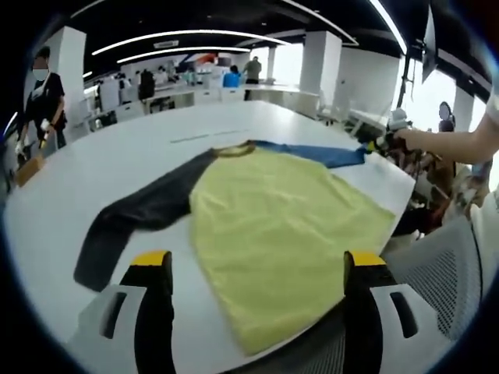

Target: Fold the garment on the visible template until the final outline fits inside the template.

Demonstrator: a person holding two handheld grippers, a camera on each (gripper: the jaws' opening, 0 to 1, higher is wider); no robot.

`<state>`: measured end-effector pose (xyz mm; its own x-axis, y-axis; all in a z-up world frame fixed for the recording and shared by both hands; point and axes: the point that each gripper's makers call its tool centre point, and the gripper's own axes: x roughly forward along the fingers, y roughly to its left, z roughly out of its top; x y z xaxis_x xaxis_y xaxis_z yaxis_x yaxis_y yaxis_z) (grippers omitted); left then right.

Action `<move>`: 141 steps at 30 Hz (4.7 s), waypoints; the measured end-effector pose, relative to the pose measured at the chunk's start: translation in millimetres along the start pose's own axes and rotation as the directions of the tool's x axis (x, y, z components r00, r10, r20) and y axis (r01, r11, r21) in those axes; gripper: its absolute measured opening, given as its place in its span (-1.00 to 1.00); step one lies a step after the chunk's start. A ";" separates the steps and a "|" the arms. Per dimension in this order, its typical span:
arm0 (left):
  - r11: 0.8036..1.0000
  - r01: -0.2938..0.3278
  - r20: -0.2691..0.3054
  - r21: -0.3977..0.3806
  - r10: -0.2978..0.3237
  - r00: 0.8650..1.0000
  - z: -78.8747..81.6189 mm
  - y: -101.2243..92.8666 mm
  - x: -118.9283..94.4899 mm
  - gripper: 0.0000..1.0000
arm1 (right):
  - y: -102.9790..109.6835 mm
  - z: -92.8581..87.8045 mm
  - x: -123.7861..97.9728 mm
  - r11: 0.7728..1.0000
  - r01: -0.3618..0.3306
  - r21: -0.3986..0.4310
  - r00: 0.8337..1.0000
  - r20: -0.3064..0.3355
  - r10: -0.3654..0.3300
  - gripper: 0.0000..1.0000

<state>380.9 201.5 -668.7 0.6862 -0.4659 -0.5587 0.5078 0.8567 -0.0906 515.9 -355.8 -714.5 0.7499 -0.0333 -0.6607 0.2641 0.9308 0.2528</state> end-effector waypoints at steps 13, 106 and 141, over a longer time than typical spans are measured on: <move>1.000 0.011 -0.002 0.008 -0.011 1.000 -2.3 -3.3 -1.2 0.75 | 43.1 20.5 8.7 0.991 -0.081 -0.108 0.996 0.013 0.083 -1.00; 0.999 0.030 -0.003 -0.023 -0.030 1.000 -8.9 -8.8 3.4 0.71 | 292.2 -28.1 6.4 0.815 -0.438 -0.381 0.899 -0.170 0.403 -1.00; 0.999 0.012 -0.009 -0.053 -0.013 1.000 -16.0 -0.9 0.7 0.70 | 380.5 -45.2 6.9 0.735 -0.539 -0.412 0.842 -0.241 0.482 -1.00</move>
<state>372.5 203.9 -682.2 0.6751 -0.4747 -0.5647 0.4881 0.8614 -0.1407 594.1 14.6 -654.8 0.6127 0.5087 -0.6048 -0.4596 0.8519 0.2510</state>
